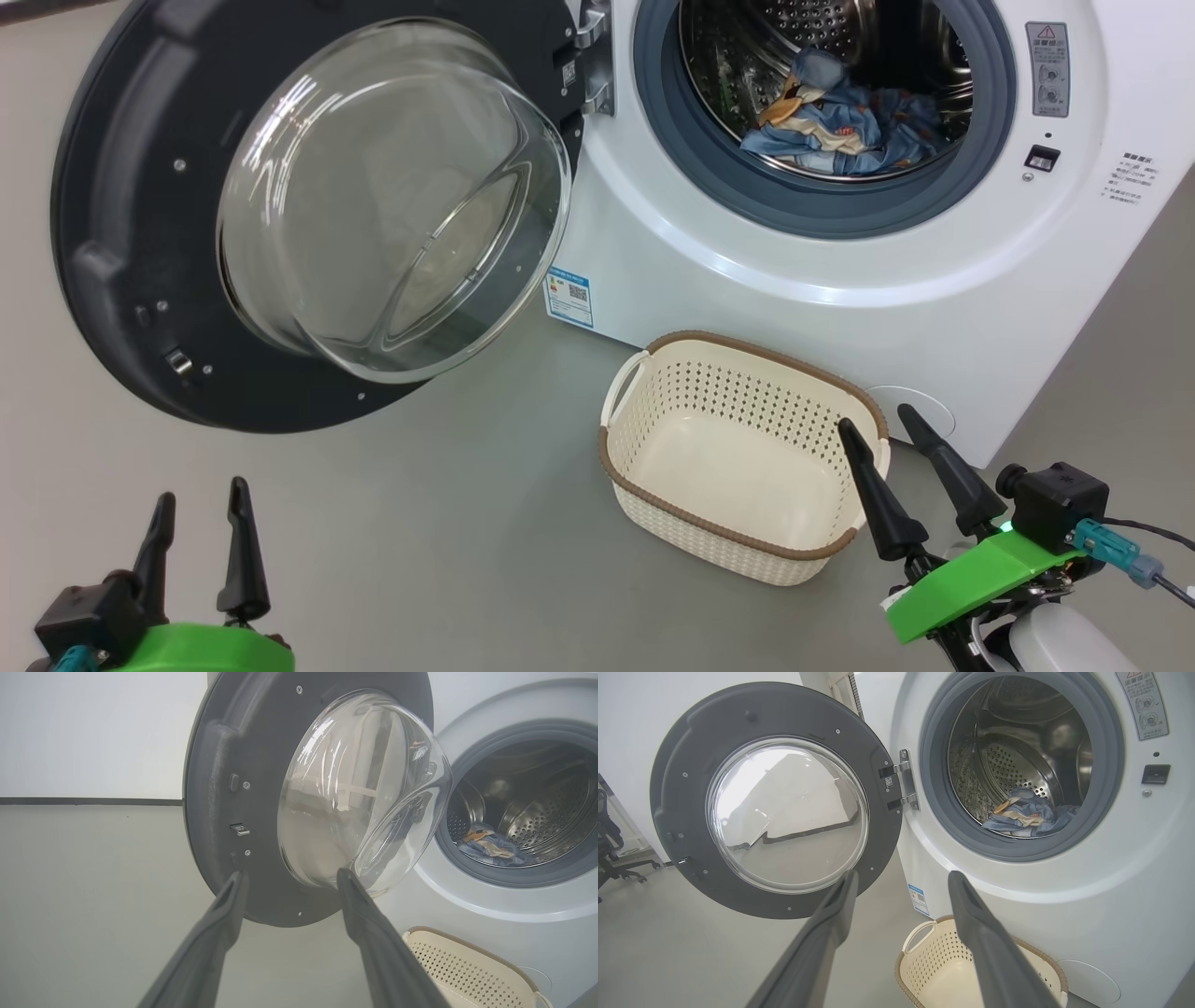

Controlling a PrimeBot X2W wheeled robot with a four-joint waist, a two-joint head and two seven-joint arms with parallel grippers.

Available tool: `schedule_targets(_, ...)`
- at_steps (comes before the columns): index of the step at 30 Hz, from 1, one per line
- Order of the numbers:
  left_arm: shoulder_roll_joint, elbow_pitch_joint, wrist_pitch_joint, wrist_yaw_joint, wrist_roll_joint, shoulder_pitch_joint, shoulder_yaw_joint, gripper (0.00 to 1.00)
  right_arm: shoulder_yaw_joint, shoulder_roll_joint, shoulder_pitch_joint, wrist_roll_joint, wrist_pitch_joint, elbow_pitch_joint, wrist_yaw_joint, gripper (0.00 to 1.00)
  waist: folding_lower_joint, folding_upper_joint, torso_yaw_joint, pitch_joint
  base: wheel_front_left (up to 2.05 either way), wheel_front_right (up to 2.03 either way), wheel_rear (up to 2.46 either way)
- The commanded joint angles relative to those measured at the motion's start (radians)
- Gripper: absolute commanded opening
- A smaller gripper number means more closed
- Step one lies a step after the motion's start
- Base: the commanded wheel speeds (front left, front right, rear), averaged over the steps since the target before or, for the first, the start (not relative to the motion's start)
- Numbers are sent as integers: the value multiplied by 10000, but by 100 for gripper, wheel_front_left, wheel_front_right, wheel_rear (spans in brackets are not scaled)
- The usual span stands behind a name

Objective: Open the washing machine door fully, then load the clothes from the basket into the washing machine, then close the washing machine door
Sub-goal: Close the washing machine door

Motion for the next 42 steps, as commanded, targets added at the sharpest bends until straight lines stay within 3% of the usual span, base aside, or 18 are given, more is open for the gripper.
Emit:
schedule_targets(1,211,-316,-65,21,-34,-205,357,100,158,-133,-310,34,-80,-216,44,100,0,-1,1,10,0,0,0)
schedule_targets(5,317,-431,-65,-124,-132,-386,354,100,148,-173,-305,41,-80,-213,44,100,0,-1,-2,28,0,0,0)
schedule_targets(6,369,-480,-65,-165,-175,-460,369,71,140,-184,-305,41,-80,-216,44,100,0,-1,-4,28,0,0,0)
schedule_targets(8,479,-627,-64,-243,-293,-641,422,0,117,-195,-297,33,-80,-233,44,100,0,-1,-11,27,0,0,0)
schedule_targets(13,827,-1301,223,-409,-785,-1256,656,0,24,-209,-201,11,-80,-261,44,100,0,-1,-91,25,0,0,0)
schedule_targets(20,1623,-2902,1072,-596,-2302,-2806,1531,0,5,-336,-220,-42,-80,-307,44,100,0,-1,-482,228,0,0,0)
schedule_targets(25,2075,-3230,1786,-618,-3551,-3946,2260,0,98,-453,-362,-57,-80,-313,44,100,0,-1,-890,459,0,0,0)
schedule_targets(33,2591,-472,3130,-630,-7110,-5852,4345,0,278,-755,-623,-65,-80,-307,44,100,0,-1,-1687,809,0,0,0)
schedule_targets(42,3661,2752,3463,-511,-8368,-6476,5777,0,498,-1094,-806,-54,-80,-295,44,100,0,-1,-2319,1087,0,0,0)
